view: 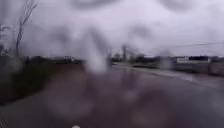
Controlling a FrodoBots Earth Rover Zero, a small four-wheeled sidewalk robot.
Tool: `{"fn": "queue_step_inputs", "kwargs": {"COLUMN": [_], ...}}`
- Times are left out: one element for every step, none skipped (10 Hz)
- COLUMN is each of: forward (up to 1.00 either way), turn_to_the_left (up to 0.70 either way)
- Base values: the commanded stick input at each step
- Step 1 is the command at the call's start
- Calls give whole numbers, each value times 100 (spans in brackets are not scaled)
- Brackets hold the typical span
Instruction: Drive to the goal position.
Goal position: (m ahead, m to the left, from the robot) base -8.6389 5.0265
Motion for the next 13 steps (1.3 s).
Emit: {"fn": "queue_step_inputs", "kwargs": {"forward": [70, 70, 70, 70, 70, 70, 70, 70, 70, 70, 70, 70, 70], "turn_to_the_left": [0, 0, 0, 0, 0, 0, 0, 0, 0, 0, 0, 0, 0]}}
